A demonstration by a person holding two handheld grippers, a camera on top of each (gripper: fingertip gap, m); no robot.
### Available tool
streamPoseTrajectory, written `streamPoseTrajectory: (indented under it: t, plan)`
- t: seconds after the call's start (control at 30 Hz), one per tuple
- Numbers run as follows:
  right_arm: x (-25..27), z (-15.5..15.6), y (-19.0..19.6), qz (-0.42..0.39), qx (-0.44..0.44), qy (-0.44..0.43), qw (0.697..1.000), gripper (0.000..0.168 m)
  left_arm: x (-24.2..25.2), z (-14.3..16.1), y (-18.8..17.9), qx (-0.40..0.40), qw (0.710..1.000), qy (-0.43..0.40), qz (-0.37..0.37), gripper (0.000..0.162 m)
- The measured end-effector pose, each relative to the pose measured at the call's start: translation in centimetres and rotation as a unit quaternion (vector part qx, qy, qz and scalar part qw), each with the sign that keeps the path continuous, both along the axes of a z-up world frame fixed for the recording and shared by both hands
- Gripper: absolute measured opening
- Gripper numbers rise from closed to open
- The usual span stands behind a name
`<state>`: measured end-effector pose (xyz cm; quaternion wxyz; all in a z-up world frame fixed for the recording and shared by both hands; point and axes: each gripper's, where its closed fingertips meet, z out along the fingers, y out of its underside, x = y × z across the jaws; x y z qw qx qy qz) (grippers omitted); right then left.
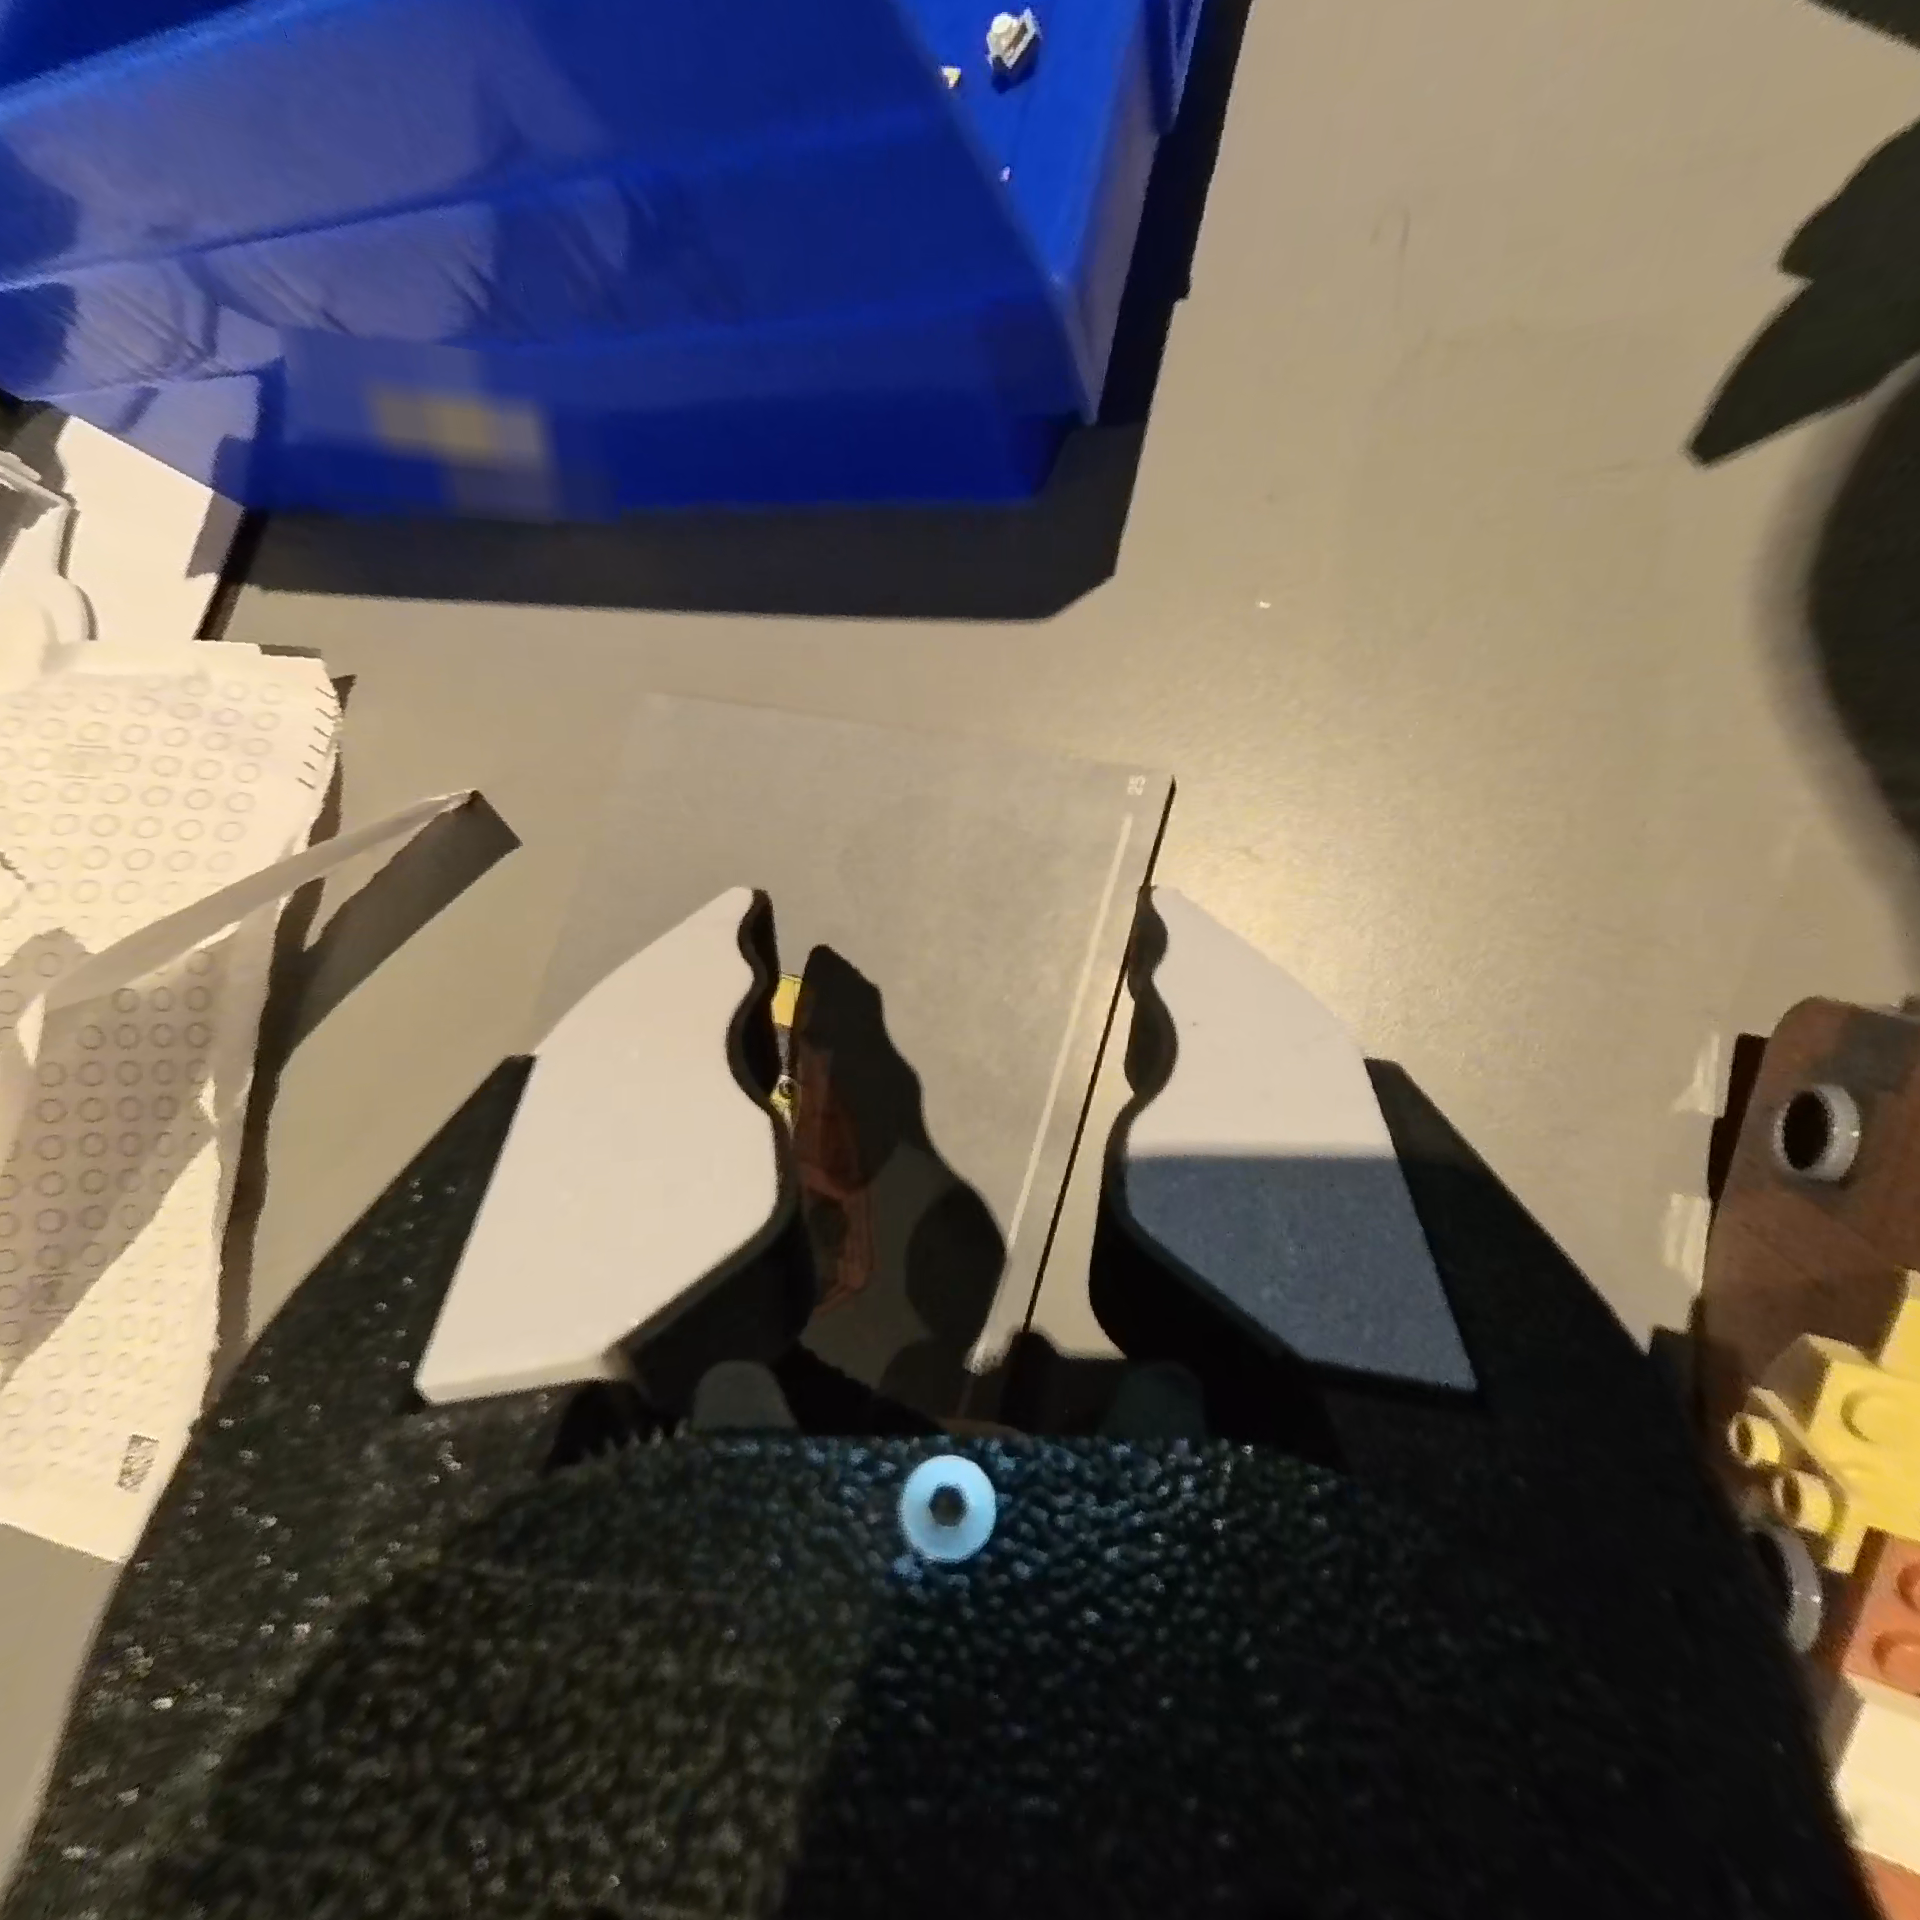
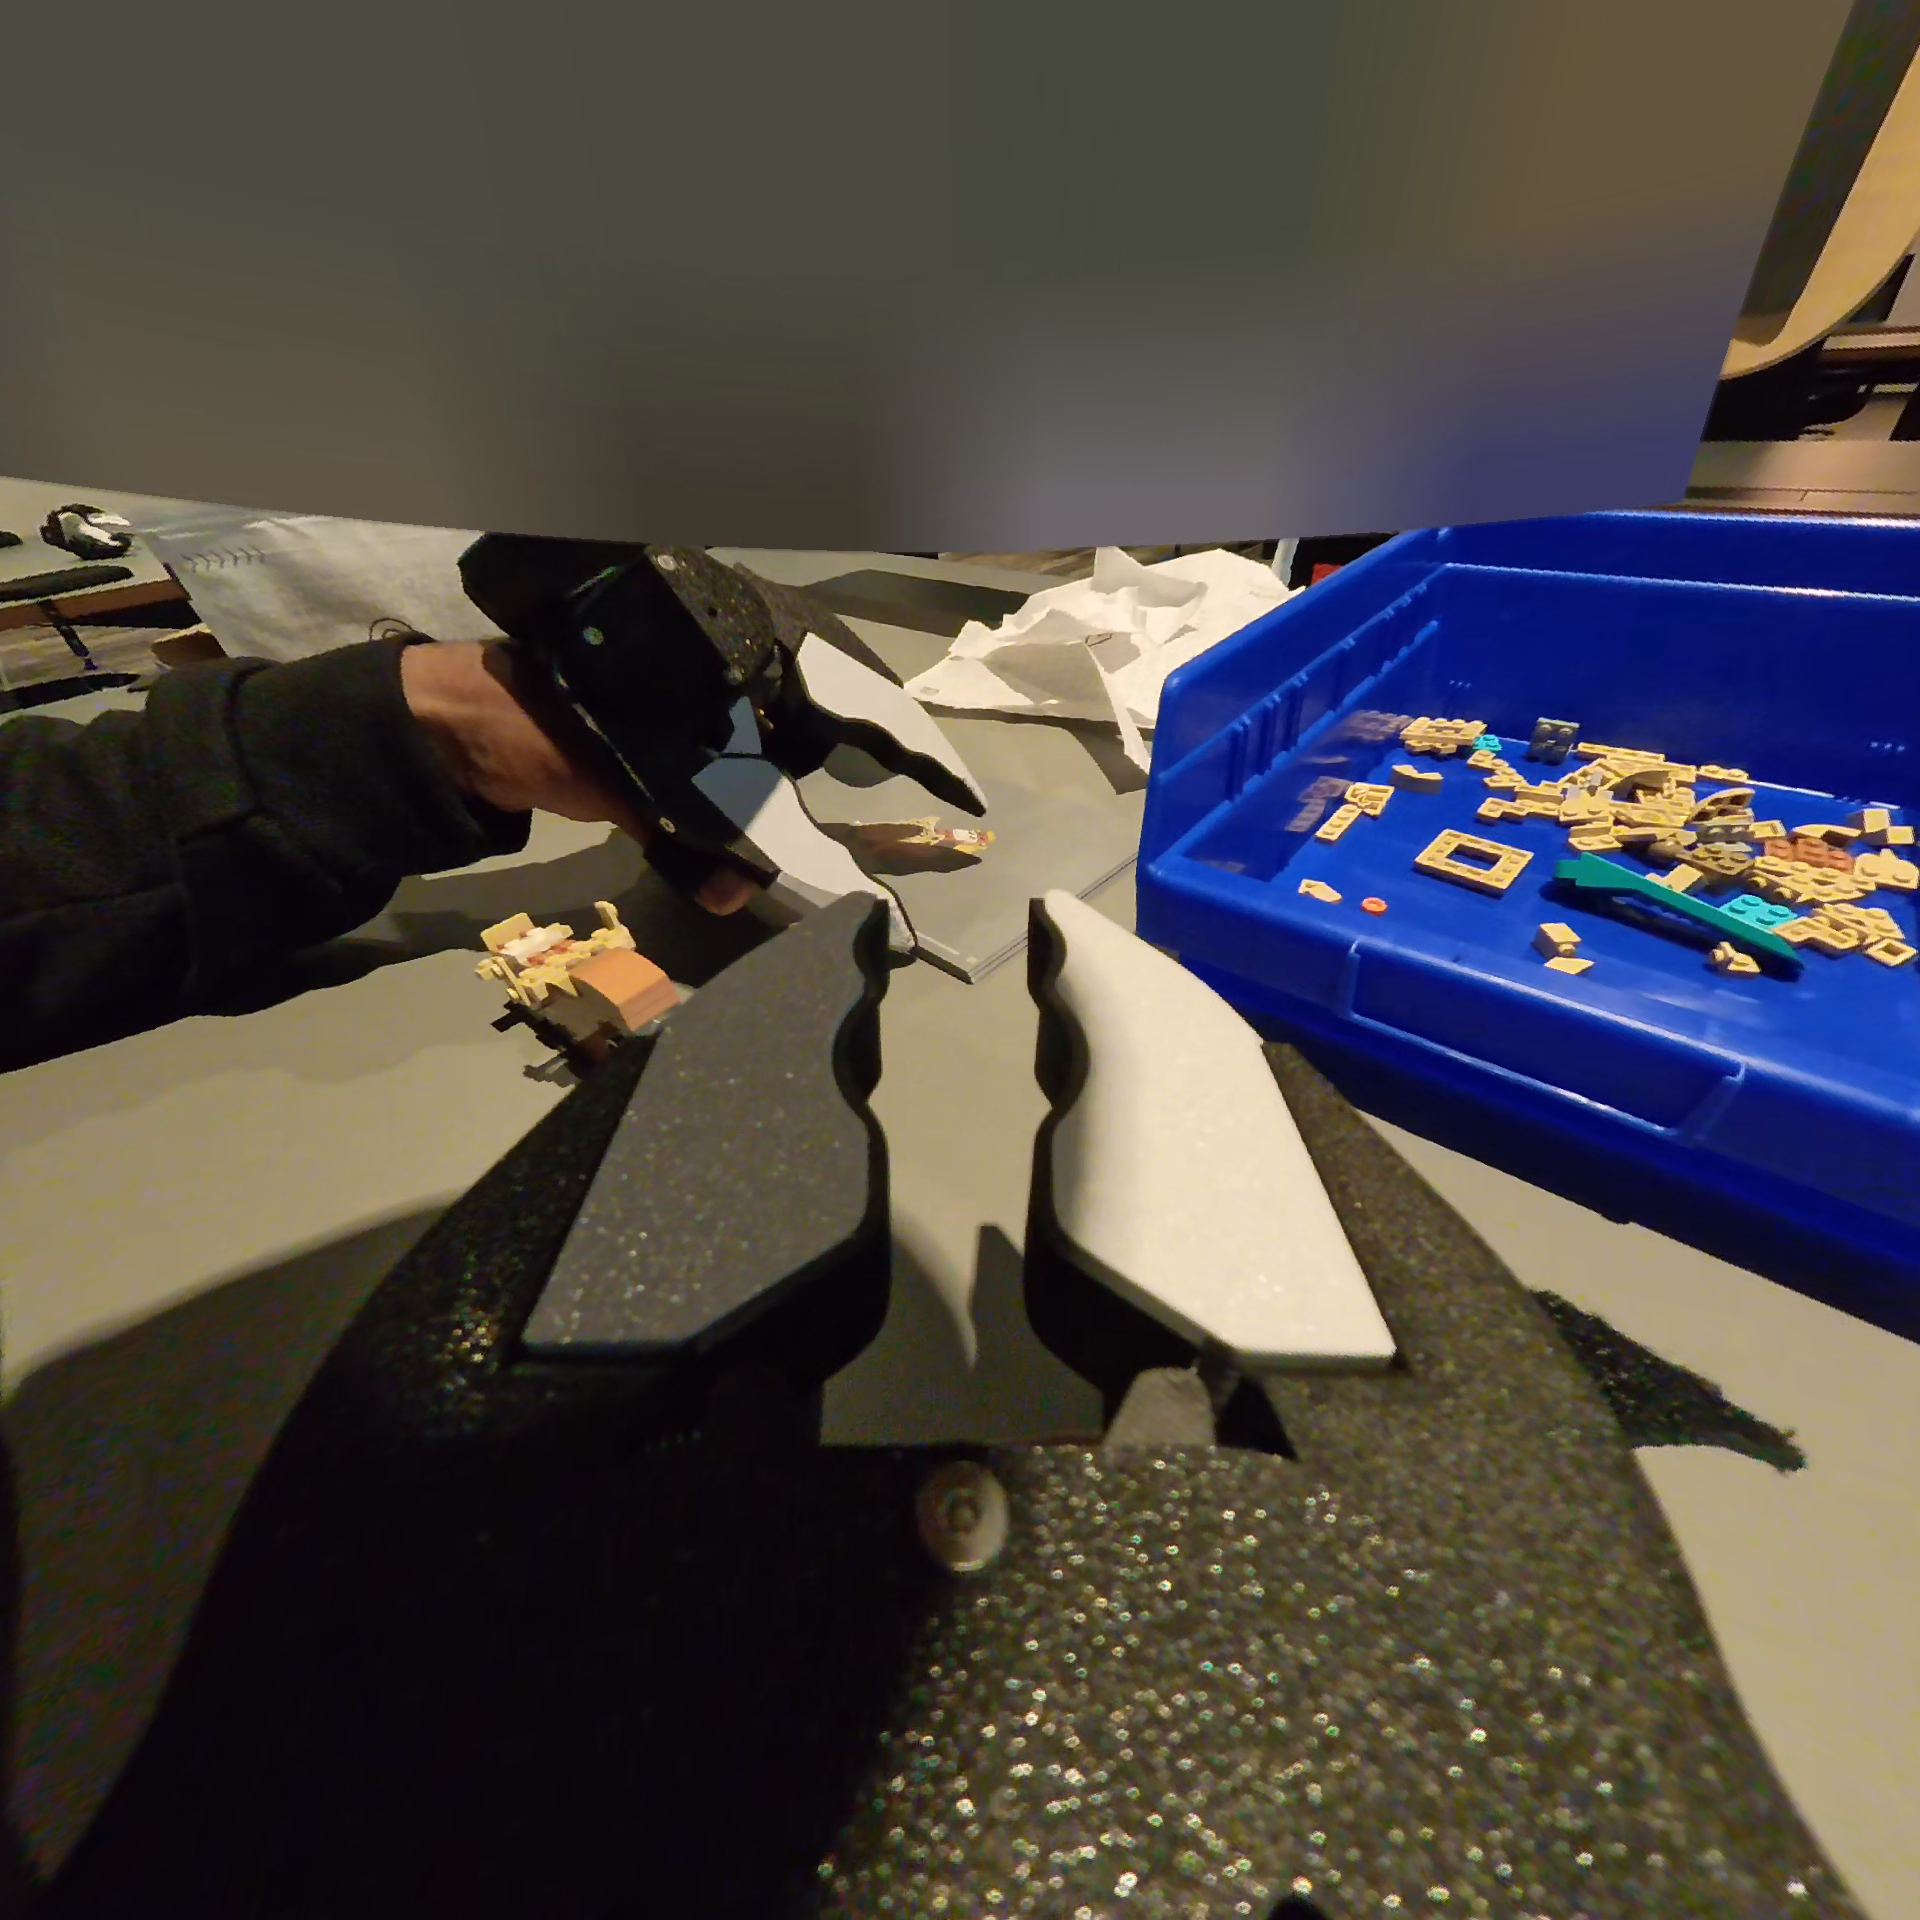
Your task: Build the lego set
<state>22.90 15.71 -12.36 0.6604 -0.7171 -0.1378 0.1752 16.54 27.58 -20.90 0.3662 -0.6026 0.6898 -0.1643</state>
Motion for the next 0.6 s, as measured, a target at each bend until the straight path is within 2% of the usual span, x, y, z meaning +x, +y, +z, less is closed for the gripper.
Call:
streamPoseTrajectory:
  t: [0.6]
  plan:
    - [0.0,-0.05,-0.02,-0.001,-0.002,-0.001,1.0,0.025,-0.12,0.44,0.12,-0.006,1.0,-0.011,0.007,0.065]
